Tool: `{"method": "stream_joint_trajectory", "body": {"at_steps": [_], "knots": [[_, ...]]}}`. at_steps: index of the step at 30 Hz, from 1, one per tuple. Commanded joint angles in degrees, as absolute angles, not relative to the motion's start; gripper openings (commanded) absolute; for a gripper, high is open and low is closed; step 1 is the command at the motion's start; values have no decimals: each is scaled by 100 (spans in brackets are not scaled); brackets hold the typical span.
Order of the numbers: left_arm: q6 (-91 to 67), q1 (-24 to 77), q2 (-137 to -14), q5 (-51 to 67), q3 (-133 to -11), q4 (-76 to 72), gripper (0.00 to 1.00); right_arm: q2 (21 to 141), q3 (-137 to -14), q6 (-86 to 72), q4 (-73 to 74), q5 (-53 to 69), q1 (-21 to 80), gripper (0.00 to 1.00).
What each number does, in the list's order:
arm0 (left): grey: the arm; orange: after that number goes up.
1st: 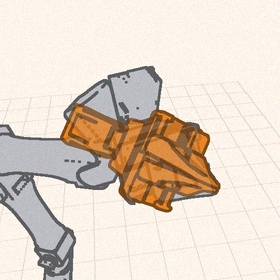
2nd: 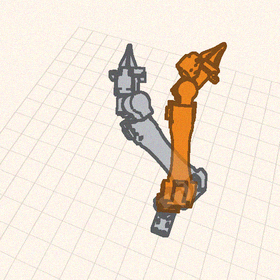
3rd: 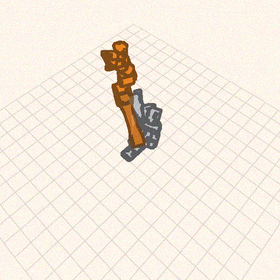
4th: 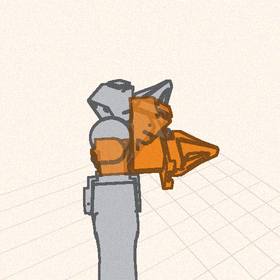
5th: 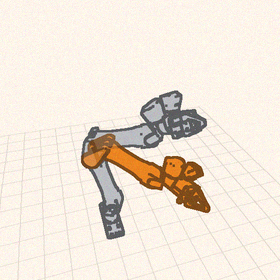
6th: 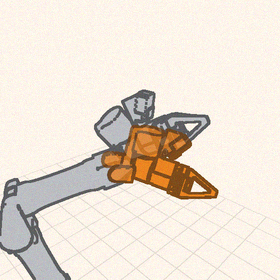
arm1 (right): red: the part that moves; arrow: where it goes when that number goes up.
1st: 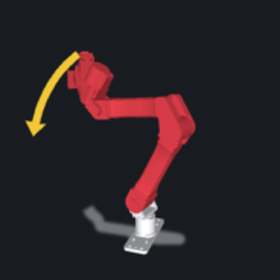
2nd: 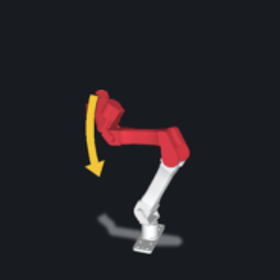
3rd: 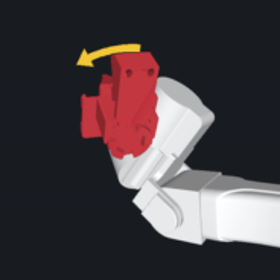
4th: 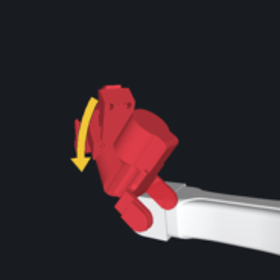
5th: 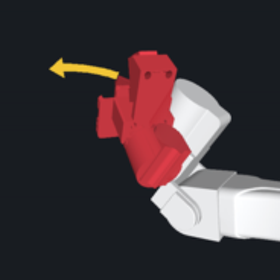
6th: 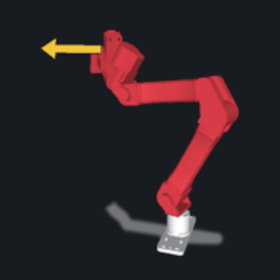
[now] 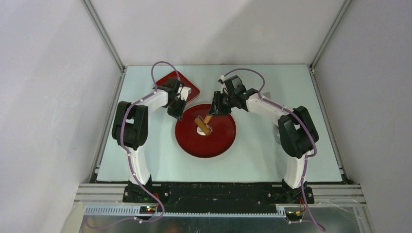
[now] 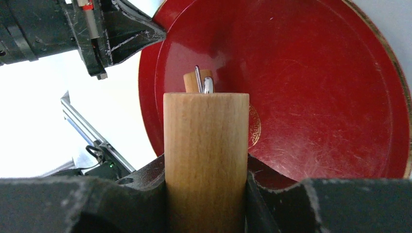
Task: Roll out the dumpling wrappers from the dough
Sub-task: Flatten out the dough on the work surface.
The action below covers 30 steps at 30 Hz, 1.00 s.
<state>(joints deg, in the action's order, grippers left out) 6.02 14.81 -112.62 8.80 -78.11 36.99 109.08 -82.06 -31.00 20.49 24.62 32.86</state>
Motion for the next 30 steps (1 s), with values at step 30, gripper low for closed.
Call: {"method": "stream_joint_trajectory", "body": {"at_steps": [30], "knots": [[646,1389,-11434,905,-7866,3696,0,10129,-8125,-2092,1408,3484,3675,0]]}}
